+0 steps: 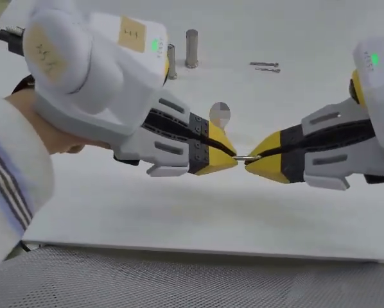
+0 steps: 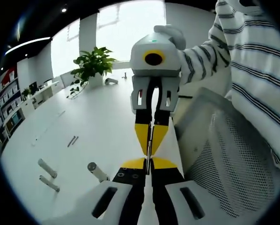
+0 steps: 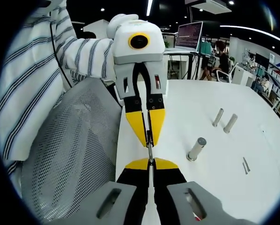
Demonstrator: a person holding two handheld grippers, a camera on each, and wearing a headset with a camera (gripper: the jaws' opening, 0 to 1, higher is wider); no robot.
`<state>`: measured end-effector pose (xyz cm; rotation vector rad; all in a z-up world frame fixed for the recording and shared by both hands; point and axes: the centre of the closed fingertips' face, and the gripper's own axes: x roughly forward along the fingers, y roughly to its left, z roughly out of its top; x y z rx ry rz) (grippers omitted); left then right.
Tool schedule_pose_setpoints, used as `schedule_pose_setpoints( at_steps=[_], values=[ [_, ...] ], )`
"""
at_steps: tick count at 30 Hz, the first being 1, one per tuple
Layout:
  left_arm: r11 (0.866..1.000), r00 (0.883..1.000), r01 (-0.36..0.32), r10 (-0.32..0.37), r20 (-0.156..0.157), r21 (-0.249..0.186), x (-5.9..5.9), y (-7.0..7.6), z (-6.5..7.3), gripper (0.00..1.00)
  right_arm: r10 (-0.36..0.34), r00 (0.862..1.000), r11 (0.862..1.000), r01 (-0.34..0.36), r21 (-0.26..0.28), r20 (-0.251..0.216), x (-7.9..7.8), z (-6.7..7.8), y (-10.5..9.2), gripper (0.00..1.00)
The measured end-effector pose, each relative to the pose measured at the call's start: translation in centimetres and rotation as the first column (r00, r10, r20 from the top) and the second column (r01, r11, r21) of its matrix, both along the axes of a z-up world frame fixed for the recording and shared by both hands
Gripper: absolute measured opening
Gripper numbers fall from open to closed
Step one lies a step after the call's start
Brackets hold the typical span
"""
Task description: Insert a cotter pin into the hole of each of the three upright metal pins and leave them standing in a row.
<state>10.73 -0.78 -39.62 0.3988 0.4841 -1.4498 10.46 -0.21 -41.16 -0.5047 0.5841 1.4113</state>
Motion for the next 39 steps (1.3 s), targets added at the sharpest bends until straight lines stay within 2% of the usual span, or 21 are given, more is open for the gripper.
schedule_pose_setpoints(
  at_steps=[1,3,5,6,7,8,10,12,15,19,23,28,35,39],
  values=[
    [1.0,0.999,-0.025,0.025,-0.023,-0.005,0.1,0.0,0.0,0.03,-0.007,1.0,1.0,0.007,0.0,0.001,0.1,0.0,-0.1,0.0],
    [0.999,1.0,-0.031,0.031,0.0,-0.011,0.6,0.1,0.1,0.07,-0.029,1.0,1.0,0.029,0.007,0.006,0.7,0.0,-0.3,0.0],
    [0.999,0.999,-0.051,0.051,-0.005,-0.014,1.0,0.5,0.2,0.14,-0.05,0.999,0.999,0.049,0.016,0.008,1.2,0.1,-0.4,0.0],
    [0.998,0.998,-0.066,0.065,-0.019,-0.021,1.3,0.6,0.2,0.16,-0.056,0.998,0.998,0.055,0.016,0.01,1.4,0.1,-0.6,0.0],
    [0.995,0.995,-0.092,0.091,-0.047,-0.022,1.7,0.8,0.2,0.17,-0.056,0.998,0.998,0.056,0.012,0.019,1.6,0.0,-0.8,0.0],
    [0.995,0.994,-0.1,0.099,-0.05,-0.022,1.9,1.0,0.1,0.16,-0.059,0.998,0.998,0.059,0.003,0.032,1.9,-0.1,-1.0,0.0],
    [0.993,0.992,-0.119,0.118,-0.044,-0.024,2.4,1.2,0.1,0.14,-0.077,0.996,0.997,0.078,-0.024,0.051,2.8,-0.4,-1.7,0.0],
    [0.989,0.988,-0.148,0.147,-0.047,-0.01,3.5,1.9,-0.3,0.17,-0.098,0.993,0.994,0.1,-0.039,0.059,3.7,-0.6,-2.4,0.0],
    [0.985,0.985,-0.173,0.173,-0.027,0.016,4.4,2.5,-0.8,0.18,-0.128,0.99,0.99,0.131,-0.056,0.063,5.4,-1.1,-3.5,0.0],
    [0.97,0.97,-0.244,0.244,-0.017,0.014,6.0,2.8,-0.9,0.14,-0.144,0.987,0.983,0.151,-0.102,0.072,6.3,-2.1,-4.3,0.0],
    [0.956,0.957,-0.29,0.29,-0.002,0.039,7.6,3.2,-1.6,0.15,-0.146,0.987,0.981,0.153,-0.118,0.07,7.0,-2.9,-4.5,0.0],
    [0.948,0.949,-0.315,0.315,0.02,0.052,8.4,2.8,-1.9,0.15,-0.138,0.987,0.981,0.147,-0.125,0.077,8.0,-3.3,-4.4,0.0],
    [0.952,0.956,-0.294,0.292,0.037,0.081,9.4,2.4,-2.3,0.16,-0.109,0.99,0.984,0.12,-0.134,0.087,8.9,-3.6,-3.9,0.0],
    [0.956,0.961,-0.276,0.272,0.044,0.102,9.6,2.2,-2.7,0.17,-0.099,0.991,0.985,0.109,-0.131,0.087,9.1,-3.6,-3.6,0.0]
  ],
)
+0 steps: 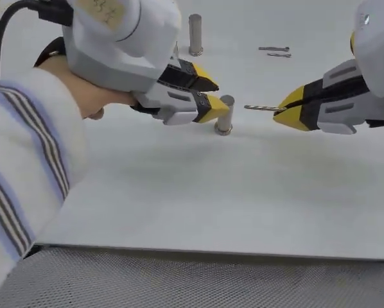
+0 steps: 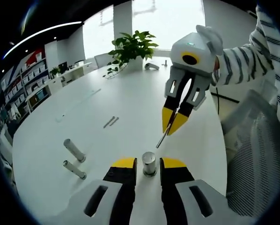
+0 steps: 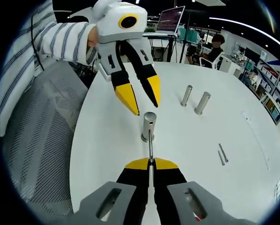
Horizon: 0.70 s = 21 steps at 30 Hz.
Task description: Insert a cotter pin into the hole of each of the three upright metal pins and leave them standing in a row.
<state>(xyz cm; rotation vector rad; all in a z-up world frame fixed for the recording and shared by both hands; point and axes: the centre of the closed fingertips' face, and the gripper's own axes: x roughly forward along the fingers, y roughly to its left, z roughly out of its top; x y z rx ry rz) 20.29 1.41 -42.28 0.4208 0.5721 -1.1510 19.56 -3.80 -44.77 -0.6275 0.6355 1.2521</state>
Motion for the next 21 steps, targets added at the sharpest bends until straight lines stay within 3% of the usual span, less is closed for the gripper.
schedule_pose_setpoints(
  at_steps=[7,21],
  values=[
    [0.999,0.999,0.039,-0.039,0.0,0.035,0.22,-0.54,-0.76,0.17,0.022,1.0,1.0,-0.022,0.007,0.01,0.15,0.18,0.73,0.0],
    [0.996,0.997,0.076,-0.076,-0.002,0.044,0.35,-1.08,-0.99,0.1,0.03,0.999,0.999,-0.03,0.012,0.013,0.6,0.04,0.93,0.0]
  ],
)
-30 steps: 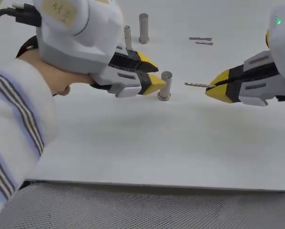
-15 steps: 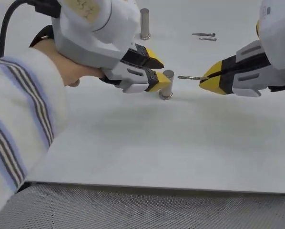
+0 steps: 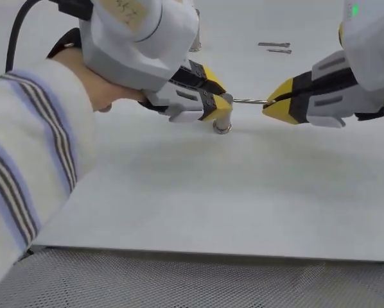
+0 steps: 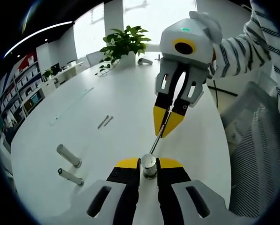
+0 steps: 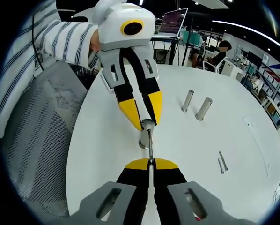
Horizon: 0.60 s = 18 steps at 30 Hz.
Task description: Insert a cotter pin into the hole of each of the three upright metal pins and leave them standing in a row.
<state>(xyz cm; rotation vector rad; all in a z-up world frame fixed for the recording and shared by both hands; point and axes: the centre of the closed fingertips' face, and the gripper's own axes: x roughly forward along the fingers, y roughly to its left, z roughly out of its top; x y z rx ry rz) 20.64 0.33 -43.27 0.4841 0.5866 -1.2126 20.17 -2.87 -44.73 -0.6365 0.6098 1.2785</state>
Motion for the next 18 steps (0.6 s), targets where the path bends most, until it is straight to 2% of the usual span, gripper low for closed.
schedule_pose_setpoints(
  at_steps=[14,18],
  values=[
    [1.0,1.0,0.016,-0.016,0.003,-0.002,0.2,0.0,0.0,0.1,0.016,1.0,1.0,-0.016,-0.013,0.015,0.5,-0.3,0.9,0.0],
    [1.0,1.0,0.003,-0.004,-0.013,-0.009,0.2,-0.1,-0.1,0.09,0.016,1.0,1.0,-0.016,-0.011,0.018,0.3,-0.3,1.3,0.0]
  ],
)
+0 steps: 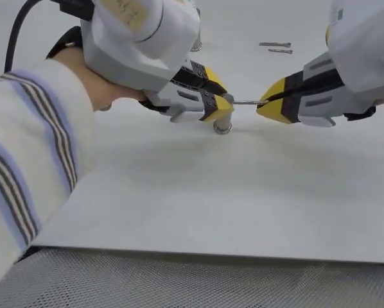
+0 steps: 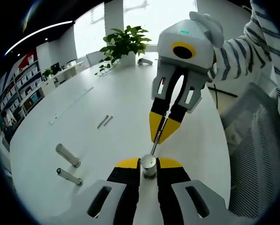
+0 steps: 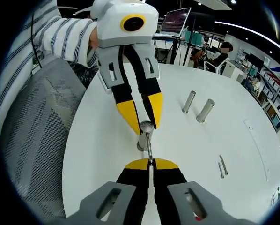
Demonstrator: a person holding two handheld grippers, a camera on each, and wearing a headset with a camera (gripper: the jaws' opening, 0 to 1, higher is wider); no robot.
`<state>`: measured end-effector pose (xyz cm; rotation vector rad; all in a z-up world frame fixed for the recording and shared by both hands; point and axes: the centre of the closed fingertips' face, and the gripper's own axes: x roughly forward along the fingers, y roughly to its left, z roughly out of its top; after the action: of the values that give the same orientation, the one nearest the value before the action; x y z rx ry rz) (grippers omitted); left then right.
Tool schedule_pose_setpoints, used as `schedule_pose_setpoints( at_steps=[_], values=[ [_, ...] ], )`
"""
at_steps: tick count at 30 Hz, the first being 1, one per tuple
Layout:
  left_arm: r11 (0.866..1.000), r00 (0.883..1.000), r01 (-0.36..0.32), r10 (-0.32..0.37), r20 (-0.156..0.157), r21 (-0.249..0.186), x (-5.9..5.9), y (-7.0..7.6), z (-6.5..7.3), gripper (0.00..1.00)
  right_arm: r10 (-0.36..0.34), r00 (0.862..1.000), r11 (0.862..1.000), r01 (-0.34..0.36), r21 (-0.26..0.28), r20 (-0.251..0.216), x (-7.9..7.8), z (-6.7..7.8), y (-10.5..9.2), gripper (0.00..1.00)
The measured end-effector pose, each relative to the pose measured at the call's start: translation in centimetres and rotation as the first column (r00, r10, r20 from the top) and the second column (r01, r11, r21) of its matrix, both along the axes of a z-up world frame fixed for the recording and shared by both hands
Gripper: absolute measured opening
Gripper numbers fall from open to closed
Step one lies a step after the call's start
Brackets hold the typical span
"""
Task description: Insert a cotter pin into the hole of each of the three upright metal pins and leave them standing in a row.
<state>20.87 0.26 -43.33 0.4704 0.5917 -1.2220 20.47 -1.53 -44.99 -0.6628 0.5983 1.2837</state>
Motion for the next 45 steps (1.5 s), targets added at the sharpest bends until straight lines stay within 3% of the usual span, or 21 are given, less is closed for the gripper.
schedule_pose_setpoints(
  at_steps=[9,12,18,22,31,45],
  values=[
    [1.0,1.0,-0.012,0.012,-0.012,-0.009,0.0,0.0,0.1,0.09,0.008,1.0,1.0,-0.008,0.002,-0.006,0.1,-0.3,0.9,0.0],
    [1.0,1.0,-0.013,0.012,-0.014,-0.01,-0.1,-0.1,0.1,0.09,0.058,0.998,0.998,-0.058,0.002,0.035,0.1,-0.3,1.5,0.0],
    [1.0,1.0,-0.018,0.018,-0.023,-0.017,-0.1,0.0,0.1,0.09,0.035,0.999,0.998,-0.037,0.06,0.031,0.3,-0.1,2.5,0.0],
    [1.0,1.0,-0.016,0.016,-0.023,-0.019,-0.2,0.0,0.1,0.09,0.028,0.999,0.996,-0.031,0.08,0.032,0.5,0.3,2.5,0.14],
    [0.999,0.999,-0.021,0.02,-0.025,-0.026,-0.4,0.2,0.0,0.09,0.012,1.0,0.998,-0.013,0.068,0.019,0.2,0.3,1.2,0.06],
    [0.999,0.999,-0.033,0.032,-0.032,-0.032,-0.6,0.0,0.0,0.1,-0.002,1.0,0.996,0.0,0.094,0.012,0.1,0.5,2.1,0.0]
  ],
)
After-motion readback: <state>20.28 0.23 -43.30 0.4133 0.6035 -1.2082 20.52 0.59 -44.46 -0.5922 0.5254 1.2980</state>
